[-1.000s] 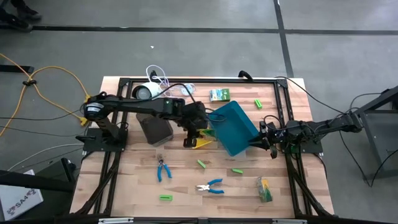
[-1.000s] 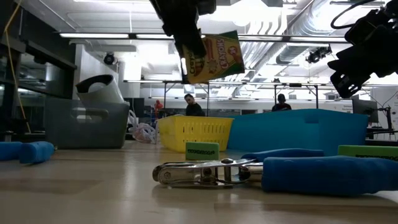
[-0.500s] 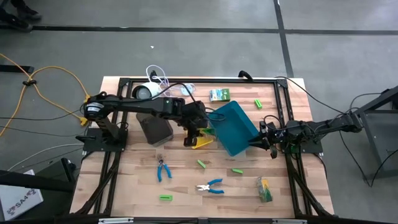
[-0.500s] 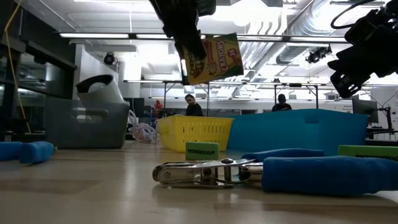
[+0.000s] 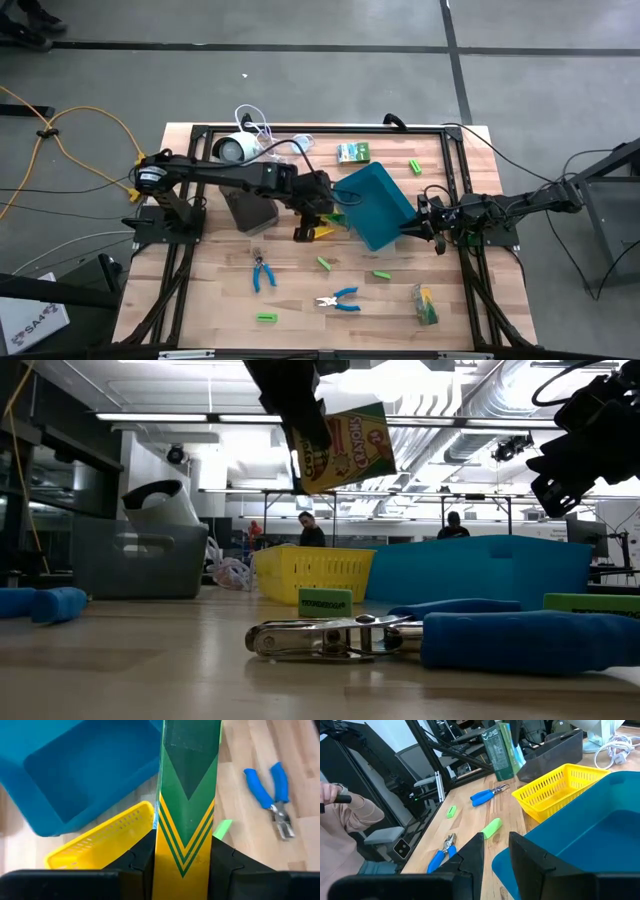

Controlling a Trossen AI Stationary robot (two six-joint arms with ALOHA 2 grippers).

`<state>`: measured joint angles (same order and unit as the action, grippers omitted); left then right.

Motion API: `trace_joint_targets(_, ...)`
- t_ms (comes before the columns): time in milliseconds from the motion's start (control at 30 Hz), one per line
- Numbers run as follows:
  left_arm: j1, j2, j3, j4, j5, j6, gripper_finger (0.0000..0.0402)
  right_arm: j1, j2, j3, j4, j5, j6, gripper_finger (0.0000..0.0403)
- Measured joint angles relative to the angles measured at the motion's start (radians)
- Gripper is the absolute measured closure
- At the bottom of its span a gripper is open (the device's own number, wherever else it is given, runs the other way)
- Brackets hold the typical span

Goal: Pick & Place School Supplies
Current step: Put the crayons box into the blue bin

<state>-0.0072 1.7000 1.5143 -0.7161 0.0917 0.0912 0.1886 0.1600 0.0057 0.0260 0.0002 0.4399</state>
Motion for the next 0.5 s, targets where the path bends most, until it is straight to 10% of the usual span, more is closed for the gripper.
trace_joint_targets(500,-0.011,0.000,-0.001,0.015,-0.025,-0.010,0.0291,0.000,0.000,0.000,0.053,0.157,-0.006,0.0320)
